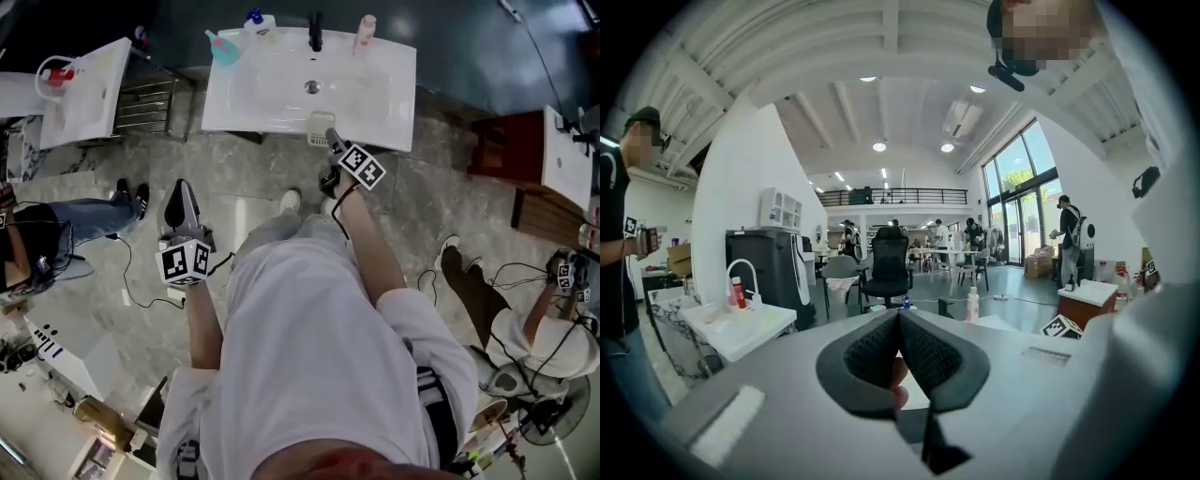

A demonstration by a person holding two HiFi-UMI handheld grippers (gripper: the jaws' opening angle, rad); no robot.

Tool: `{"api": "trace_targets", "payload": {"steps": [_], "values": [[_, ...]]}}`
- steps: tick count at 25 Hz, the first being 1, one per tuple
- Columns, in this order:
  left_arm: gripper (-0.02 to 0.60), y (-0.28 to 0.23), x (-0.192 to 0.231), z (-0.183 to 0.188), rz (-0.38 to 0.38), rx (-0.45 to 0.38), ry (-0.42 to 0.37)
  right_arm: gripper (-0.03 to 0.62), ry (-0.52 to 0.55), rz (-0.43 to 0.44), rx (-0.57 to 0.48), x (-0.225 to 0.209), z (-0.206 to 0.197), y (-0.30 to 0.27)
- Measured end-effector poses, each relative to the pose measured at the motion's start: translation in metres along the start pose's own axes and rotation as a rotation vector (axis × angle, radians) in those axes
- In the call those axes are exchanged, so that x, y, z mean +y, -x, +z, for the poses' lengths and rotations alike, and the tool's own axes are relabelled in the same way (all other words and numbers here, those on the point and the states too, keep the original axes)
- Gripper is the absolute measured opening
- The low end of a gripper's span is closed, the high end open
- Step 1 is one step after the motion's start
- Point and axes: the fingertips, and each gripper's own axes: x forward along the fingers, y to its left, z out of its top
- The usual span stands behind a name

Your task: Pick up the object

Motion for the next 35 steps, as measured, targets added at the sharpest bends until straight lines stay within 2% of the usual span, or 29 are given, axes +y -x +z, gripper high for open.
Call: {"api": "trace_targets", "payload": {"steps": [7,15,20,23,26,35], "values": [[-0.002,0.007,0.006,-0.007,0.043,0.022,0.004,0.368,-0.246,-0.029,0.045,-0.033,-0.021,-0.025],[-0.002,0.012,0.0,-0.012,0.058,0.058,-0.026,0.344,-0.477,0.003,0.085,-0.046,-0.043,-0.044],[-0.002,0.011,-0.006,-0.012,0.045,0.061,-0.015,0.26,-0.504,0.006,0.092,-0.048,-0.047,-0.048],[-0.002,0.01,-0.009,-0.014,0.04,0.064,-0.016,0.155,-0.485,-0.005,0.108,-0.048,-0.049,-0.048],[-0.002,0.007,-0.013,-0.014,0.029,0.06,-0.02,0.093,-0.456,-0.004,0.119,-0.046,-0.048,-0.047],[-0.002,-0.002,-0.019,-0.014,-0.012,0.042,-0.01,0.081,-0.423,0.061,0.093,-0.027,-0.036,-0.033]]}}
